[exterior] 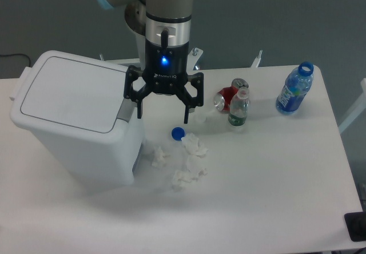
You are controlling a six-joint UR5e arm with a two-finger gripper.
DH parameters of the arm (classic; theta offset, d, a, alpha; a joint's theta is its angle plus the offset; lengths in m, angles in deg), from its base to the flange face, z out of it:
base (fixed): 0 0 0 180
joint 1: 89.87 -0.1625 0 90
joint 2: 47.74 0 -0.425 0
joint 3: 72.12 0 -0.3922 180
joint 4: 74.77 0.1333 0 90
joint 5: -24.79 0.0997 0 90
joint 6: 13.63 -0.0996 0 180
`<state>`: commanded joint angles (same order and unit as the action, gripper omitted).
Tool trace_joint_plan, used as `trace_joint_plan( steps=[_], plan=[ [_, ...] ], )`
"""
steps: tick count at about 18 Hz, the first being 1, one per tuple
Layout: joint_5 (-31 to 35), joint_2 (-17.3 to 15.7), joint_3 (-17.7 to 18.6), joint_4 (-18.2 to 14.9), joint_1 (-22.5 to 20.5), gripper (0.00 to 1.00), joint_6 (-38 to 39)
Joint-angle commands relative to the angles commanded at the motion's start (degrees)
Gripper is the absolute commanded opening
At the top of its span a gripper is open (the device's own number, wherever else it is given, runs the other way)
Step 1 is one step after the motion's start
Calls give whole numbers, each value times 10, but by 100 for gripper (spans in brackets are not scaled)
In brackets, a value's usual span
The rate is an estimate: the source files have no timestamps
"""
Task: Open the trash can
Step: 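Lower the gripper onto the lid's rear edge near the hinge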
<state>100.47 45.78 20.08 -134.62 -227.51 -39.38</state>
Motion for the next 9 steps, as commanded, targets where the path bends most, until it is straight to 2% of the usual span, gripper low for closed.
trace_joint_plan(
  steps=[9],
  plan=[
    [-1, -3, 4, 2, 0, 100, -3]
  ],
)
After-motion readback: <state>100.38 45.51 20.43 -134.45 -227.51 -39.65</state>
